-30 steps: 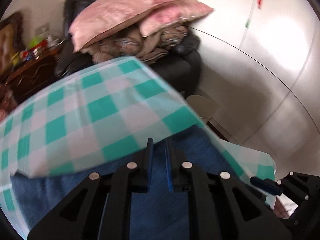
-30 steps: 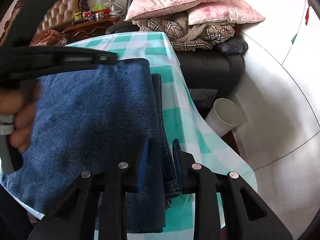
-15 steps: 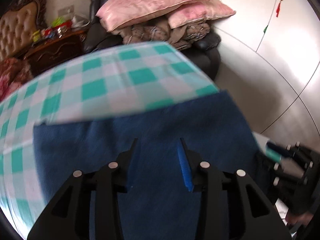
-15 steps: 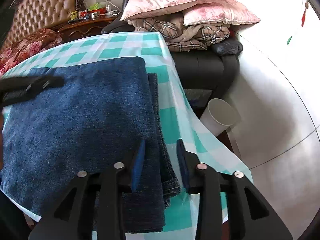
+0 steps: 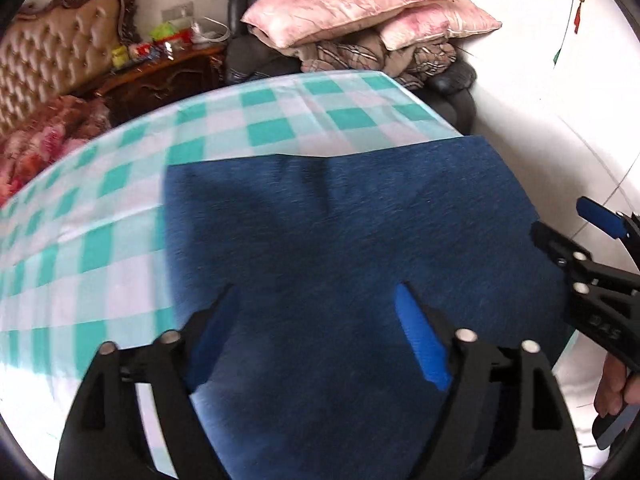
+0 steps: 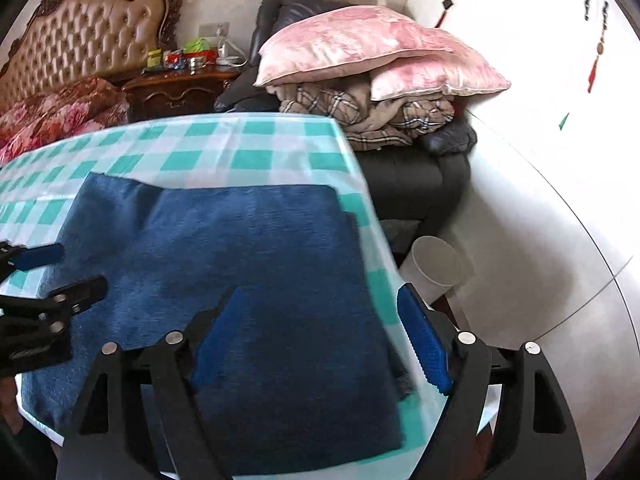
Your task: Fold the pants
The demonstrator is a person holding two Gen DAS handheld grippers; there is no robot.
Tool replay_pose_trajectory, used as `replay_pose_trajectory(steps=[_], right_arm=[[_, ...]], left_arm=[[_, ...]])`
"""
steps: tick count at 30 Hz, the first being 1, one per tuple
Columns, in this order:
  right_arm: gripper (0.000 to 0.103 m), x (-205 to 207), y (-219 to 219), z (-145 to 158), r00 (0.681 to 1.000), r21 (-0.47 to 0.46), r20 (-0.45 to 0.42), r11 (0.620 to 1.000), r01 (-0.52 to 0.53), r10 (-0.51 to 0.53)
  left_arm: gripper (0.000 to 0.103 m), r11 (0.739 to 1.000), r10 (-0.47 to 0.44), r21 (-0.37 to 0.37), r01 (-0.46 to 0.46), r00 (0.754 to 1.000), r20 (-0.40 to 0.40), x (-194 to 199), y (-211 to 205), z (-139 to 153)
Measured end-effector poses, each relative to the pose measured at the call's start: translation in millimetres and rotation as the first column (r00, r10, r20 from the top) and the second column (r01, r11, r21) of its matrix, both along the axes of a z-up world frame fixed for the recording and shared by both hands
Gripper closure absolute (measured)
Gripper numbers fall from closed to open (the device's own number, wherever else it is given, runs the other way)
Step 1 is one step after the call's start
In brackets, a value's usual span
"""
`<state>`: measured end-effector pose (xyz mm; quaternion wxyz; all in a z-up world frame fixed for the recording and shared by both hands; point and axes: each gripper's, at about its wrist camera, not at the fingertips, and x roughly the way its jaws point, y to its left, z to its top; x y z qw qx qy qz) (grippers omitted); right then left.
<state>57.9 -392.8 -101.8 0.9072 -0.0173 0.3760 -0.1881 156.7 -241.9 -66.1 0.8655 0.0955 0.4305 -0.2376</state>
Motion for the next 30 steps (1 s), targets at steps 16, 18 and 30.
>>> replay_pose_trajectory(steps=[16,18,30], right_arm=[[0.025,-0.5,0.4,-34.3,0.991,0.027,-0.104,0.995,0.091,-0.088],[0.024,-9.1,1.2,-29.5,0.989,0.043,-0.104,0.993,0.113,-0.108],[0.022,-72.9,23.4,16.0,0.982,0.082,-0.032,0.979,0.189,-0.187]], left_arm=[[0.002,0.998,0.053,-0.027,-0.051,0.996,0.073,-34.1,33.3,29.9],[0.002,0.999,0.033,-0.04,-0.03,0.997,0.065,-40.6,31.6,33.3],[0.002,0.995,-0.022,-0.101,0.027,0.998,0.05,-78.5,31.8,52.7]])
